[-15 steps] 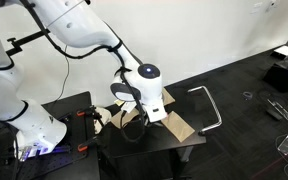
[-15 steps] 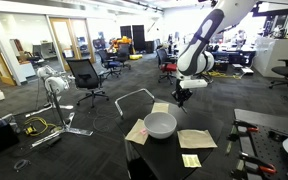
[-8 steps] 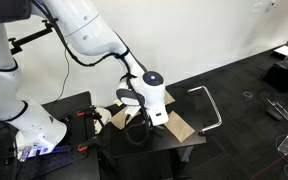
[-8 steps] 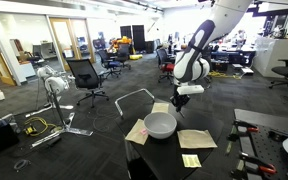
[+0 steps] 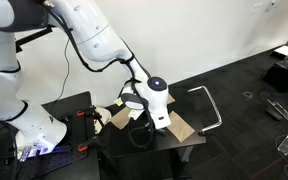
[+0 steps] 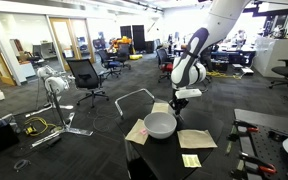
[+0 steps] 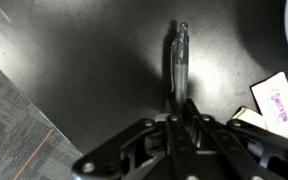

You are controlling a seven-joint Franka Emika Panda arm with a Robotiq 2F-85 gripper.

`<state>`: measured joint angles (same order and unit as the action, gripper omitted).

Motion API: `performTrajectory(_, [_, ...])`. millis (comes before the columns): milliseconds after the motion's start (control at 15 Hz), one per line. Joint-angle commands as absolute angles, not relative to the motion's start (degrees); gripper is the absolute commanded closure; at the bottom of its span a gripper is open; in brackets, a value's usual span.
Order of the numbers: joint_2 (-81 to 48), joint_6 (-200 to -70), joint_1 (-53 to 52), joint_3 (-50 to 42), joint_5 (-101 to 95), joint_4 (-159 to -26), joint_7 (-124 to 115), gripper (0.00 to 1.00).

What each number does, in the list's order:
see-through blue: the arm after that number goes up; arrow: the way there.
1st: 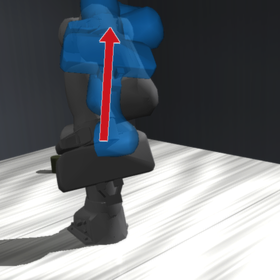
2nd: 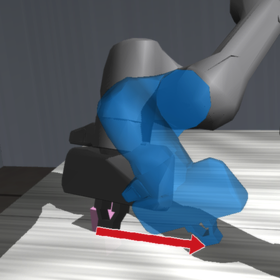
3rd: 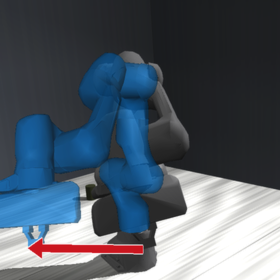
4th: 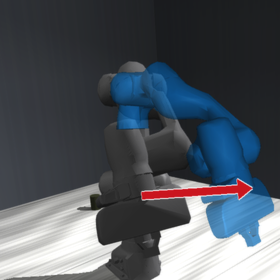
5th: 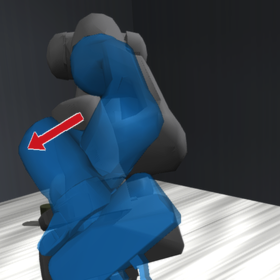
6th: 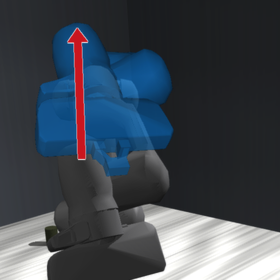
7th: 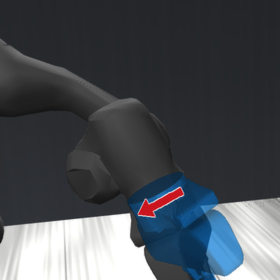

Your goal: Move the pen to the right

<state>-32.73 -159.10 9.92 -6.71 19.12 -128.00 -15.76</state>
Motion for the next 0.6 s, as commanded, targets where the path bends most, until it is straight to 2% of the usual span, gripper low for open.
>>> performTrajectory(0, [-33.66,-159.22,10.83,-5.78,19.89,-126.65,-15.32,0.64])
performTrajectory(533, [-30.23,-161.28,7.86,-6.70,18.66,-130.13,-16.59,0.05])
